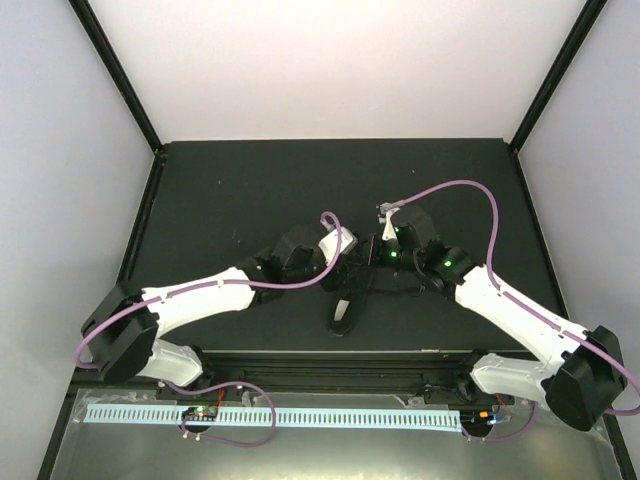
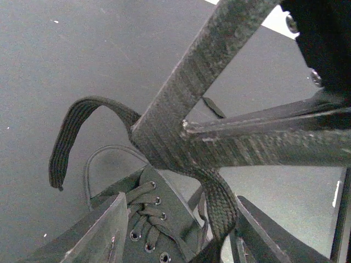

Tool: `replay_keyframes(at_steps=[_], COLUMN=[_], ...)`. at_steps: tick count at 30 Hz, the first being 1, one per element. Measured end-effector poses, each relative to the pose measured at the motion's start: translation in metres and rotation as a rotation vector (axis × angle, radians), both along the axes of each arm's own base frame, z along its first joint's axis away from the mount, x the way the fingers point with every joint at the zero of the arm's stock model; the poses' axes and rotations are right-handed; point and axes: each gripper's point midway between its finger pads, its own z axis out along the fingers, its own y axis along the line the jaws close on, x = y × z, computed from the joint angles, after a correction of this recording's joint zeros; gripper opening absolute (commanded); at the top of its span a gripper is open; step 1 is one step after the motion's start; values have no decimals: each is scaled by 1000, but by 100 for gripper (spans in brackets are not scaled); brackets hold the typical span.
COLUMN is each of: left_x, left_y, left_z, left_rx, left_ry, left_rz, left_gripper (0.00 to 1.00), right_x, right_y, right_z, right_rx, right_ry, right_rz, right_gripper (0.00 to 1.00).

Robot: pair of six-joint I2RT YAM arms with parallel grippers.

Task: Tie the shoes

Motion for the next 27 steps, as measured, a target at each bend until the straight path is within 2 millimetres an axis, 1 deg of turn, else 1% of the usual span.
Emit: replay_keyframes(at_steps=[1,3,4,5,6,7,8,9,12,13,15,16,17,18,19,21,23,24,25,27], left_x=[1,3,4,4,5,5,6,8,11,13,17,19,20,21,23,23,22,21,20,18], left_y=[-1,-4,-5,-6,-6,-7,-8,-9,-8,-7,-3,0,3,6,8,13,18,20,23,25], left_z=[-2,-3,-3,-2,-2,-1,0,1,2,3,3,2,0,-2,-4,-10,-17,-21,-25,-29], left_rx=[0,-10,-16,-24,-31,-42,-51,-58,-79,-88,-108,-113,-118,-121,-121,-116,-103,-97,-93,-91], left_ry=[6,19,22,28,31,36,39,41,61,70,85,98,113,131,149,193,237,265,294,338], left_rz=[-2,-4,-4,-1,-1,-1,-1,-1,10,19,37,48,57,68,77,97,116,127,137,147], left_gripper=[46,34,26,13,4,2,2,1,1,2,2,1,1,2,2,1,2,1,2,2], right_x=[0,0,0,0,1,1,1,1,1,2,5,6,10,14,17,21,16,12,6,-4], right_y=[0,0,-1,-1,-1,-2,-2,-3,-9,-13,-24,-32,-43,-60,-77,-114,-148,-159,-169,-180], right_z=[0,0,0,0,0,0,0,-1,-5,-6,-8,-10,-14,-21,-30,-57,-88,-100,-114,-133], right_rx=[0,-1,-1,-3,-4,-5,-7,-11,-43,-58,-80,-91,-103,-121,-142,-208,-299,-340,-387,-450], right_ry=[-1,-1,-2,-2,-3,-3,-3,-3,-3,-4,-8,-10,-11,-3,11,65,140,174,210,262], right_rz=[-1,-2,-2,-4,-7,-8,-9,-13,-29,-44,-77,-99,-130,-176,-226,-331,-420,-446,-467,-480], right_gripper=[2,2,2,2,2,2,5,15,61,70,80,83,86,87,88,88,89,88,88,85])
